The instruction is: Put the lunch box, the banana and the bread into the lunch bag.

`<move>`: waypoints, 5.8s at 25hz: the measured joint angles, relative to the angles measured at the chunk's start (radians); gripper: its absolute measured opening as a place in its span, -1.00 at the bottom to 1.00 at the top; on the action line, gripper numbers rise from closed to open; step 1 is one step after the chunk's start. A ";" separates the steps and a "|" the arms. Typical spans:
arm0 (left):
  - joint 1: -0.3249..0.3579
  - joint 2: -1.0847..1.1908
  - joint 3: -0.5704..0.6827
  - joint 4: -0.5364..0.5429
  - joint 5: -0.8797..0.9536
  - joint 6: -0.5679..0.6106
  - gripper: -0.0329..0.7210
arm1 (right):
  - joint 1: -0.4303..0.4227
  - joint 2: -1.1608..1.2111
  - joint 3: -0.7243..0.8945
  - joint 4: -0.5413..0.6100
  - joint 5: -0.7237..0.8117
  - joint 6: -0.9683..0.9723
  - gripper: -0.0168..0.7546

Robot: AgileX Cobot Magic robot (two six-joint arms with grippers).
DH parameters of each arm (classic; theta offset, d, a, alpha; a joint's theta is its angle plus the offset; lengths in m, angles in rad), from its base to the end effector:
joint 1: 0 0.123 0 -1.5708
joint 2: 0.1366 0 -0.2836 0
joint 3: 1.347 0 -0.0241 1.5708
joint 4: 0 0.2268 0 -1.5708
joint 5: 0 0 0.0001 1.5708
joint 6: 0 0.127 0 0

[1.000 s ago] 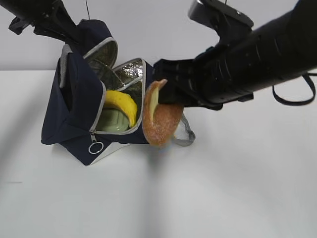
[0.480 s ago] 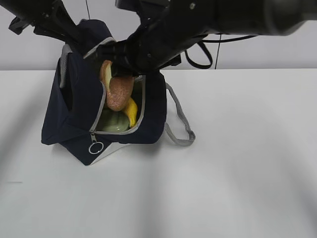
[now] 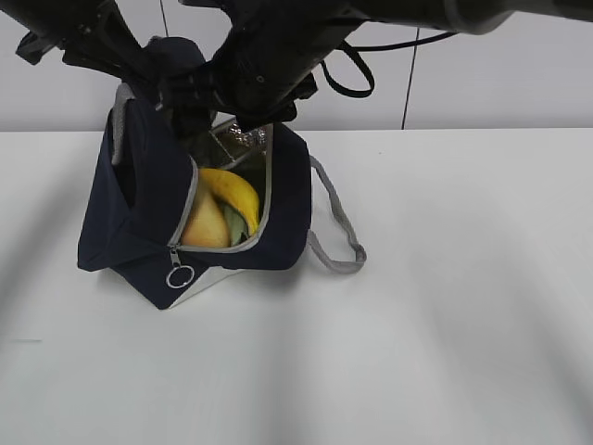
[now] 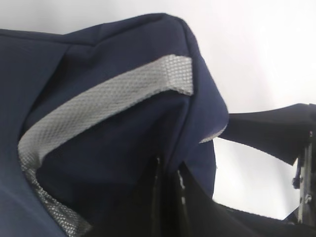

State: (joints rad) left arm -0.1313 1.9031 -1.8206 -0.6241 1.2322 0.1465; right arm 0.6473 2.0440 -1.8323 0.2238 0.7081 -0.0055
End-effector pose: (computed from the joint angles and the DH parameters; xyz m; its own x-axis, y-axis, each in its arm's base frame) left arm 0.3848 -0.1214 0.3041 -0.9331 0.0490 -0.3563 0.2478 0.8056 -0.5381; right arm 0.3687 0.3017 0.2593 -0.6867 -0.3145 -0.6554 -0.5698 0.7927 0.2166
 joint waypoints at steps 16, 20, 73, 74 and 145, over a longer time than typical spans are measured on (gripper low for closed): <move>0.000 0.000 0.000 0.002 0.000 0.002 -0.96 | -0.177 -0.116 0.000 0.069 0.321 -0.093 0.53; 0.000 0.000 0.000 0.002 0.000 0.002 -0.96 | -0.233 -0.147 0.055 0.143 0.337 -0.161 0.52; 0.000 0.000 0.000 0.003 0.000 0.004 -0.96 | -0.416 0.098 0.473 1.328 0.155 -1.217 -0.23; 0.000 0.000 0.000 0.003 0.000 0.004 -0.96 | -0.416 0.103 0.464 1.330 0.159 -1.217 -0.23; -0.070 0.171 0.000 -0.272 -0.185 0.070 0.29 | -0.491 0.054 -0.071 0.684 0.375 -0.605 0.38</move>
State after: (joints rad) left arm -0.2010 2.0743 -1.8206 -0.8963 1.0476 0.2169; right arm 0.1559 2.0976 -1.9028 0.9077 1.0828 -0.6106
